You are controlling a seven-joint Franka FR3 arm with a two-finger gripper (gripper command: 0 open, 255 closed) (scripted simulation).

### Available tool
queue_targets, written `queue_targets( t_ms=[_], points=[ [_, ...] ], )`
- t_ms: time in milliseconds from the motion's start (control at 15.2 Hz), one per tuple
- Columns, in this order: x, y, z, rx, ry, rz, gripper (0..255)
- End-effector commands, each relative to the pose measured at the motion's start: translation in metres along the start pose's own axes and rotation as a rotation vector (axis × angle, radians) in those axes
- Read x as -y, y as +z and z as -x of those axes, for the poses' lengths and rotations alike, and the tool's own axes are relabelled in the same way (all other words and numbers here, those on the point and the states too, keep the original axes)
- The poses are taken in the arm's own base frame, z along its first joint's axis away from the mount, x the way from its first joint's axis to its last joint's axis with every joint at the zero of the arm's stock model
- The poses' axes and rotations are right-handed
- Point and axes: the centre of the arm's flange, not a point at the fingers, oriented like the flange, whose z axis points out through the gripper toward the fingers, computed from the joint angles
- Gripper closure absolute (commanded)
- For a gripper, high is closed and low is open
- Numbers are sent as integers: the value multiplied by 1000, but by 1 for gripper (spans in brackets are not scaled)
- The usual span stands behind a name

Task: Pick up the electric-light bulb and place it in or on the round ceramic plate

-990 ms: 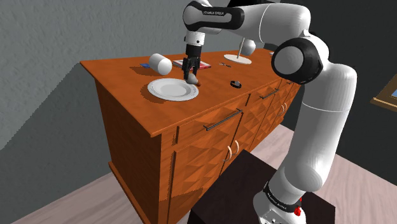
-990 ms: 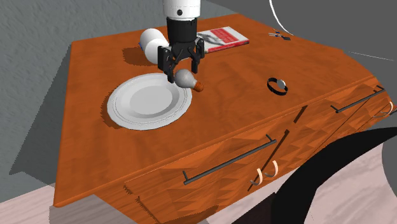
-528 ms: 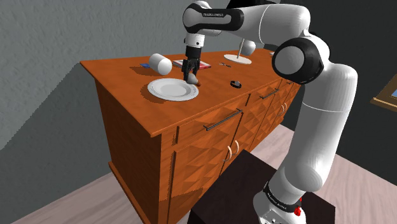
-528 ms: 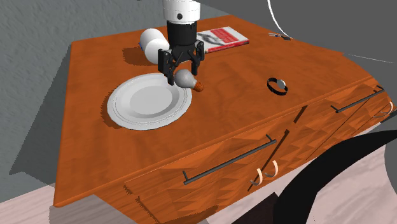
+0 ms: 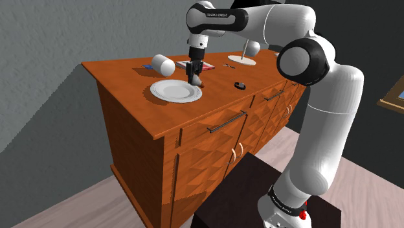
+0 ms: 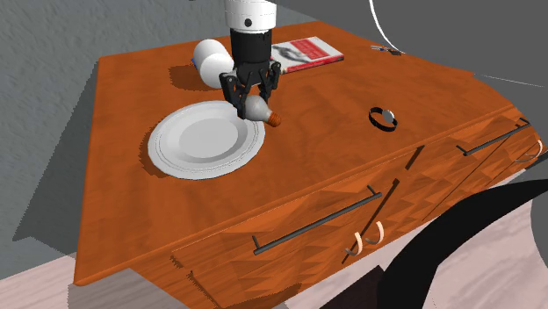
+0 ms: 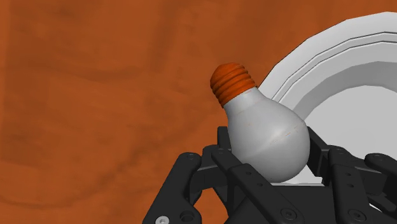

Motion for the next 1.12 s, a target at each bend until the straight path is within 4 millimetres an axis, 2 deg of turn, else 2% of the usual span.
queue_targets(
  t_ms=[0,132,1056],
  points=[
    [0,0,0,0,0,0,255],
    [0,0,0,0,0,0,255],
    [8,-73,5,0,0,0,255]
  ],
)
